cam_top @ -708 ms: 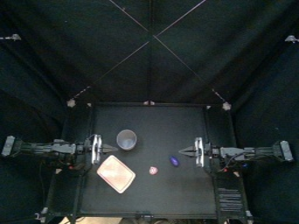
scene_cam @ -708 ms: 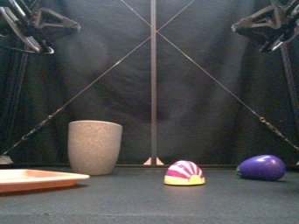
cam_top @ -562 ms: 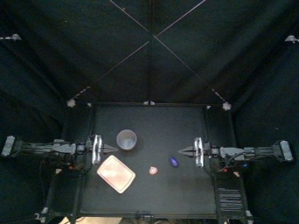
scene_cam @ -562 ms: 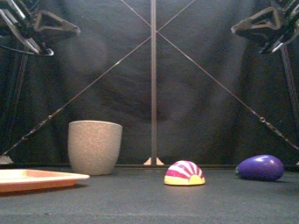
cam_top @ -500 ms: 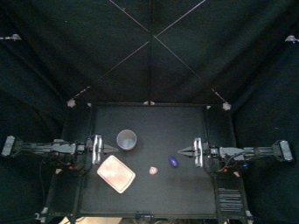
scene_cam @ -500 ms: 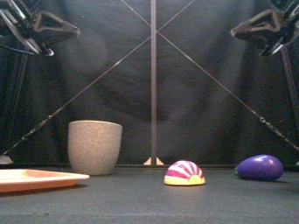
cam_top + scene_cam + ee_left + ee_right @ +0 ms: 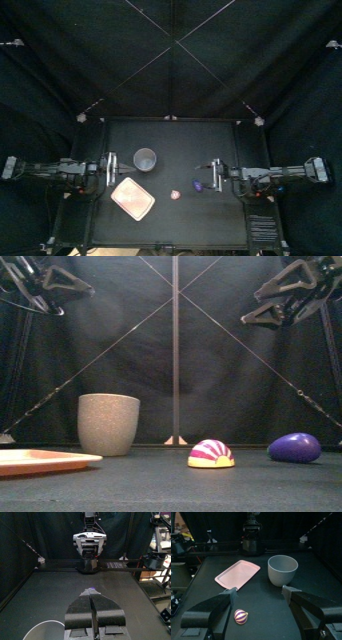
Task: Pick the onion then place it in the grey bowl
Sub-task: Pick the onion
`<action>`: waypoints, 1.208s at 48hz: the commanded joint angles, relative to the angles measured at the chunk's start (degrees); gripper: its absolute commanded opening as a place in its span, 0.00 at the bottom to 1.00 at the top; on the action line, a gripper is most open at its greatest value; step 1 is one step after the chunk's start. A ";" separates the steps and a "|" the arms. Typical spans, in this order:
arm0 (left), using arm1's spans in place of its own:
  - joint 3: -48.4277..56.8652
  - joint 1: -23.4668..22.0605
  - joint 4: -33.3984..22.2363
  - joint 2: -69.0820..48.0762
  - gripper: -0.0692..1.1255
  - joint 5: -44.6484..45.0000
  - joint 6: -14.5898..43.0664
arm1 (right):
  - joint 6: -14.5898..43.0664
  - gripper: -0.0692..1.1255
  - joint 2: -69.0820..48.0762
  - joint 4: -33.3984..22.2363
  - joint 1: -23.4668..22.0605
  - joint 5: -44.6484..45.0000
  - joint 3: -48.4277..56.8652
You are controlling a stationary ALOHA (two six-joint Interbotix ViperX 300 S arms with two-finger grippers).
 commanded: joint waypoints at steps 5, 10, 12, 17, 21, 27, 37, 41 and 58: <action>-1.76 0.35 0.09 0.09 0.08 -0.18 0.09 | 0.09 0.93 4.83 0.44 0.26 -0.88 -3.34; -1.76 0.79 0.09 0.09 0.08 -0.18 0.09 | 0.09 0.93 10.55 0.44 1.14 -1.76 -5.63; -1.76 0.97 0.09 0.09 0.08 -0.18 0.09 | 0.09 0.93 13.01 0.35 1.85 -1.76 -6.59; -1.67 1.05 0.09 0.09 0.08 -0.18 0.09 | 0.00 0.93 19.69 0.18 3.16 -1.05 -9.23; -1.76 1.32 0.09 0.09 0.07 -0.18 0.09 | 0.00 0.93 24.26 0.18 3.69 1.32 -11.16; -1.67 1.32 0.00 0.09 0.08 -0.18 0.09 | 0.00 0.93 30.06 0.18 5.01 8.00 -14.59; -1.41 1.93 0.09 0.09 0.07 -0.26 0.09 | -0.53 0.93 39.02 -1.41 6.68 18.19 -21.09; -1.32 2.20 0.00 0.09 0.08 -0.26 0.09 | -0.62 0.93 41.84 -2.29 7.29 20.04 -23.12; -0.70 3.34 0.09 0.00 0.07 -0.18 0.09 | -0.62 0.93 48.08 -3.96 8.09 22.68 -27.42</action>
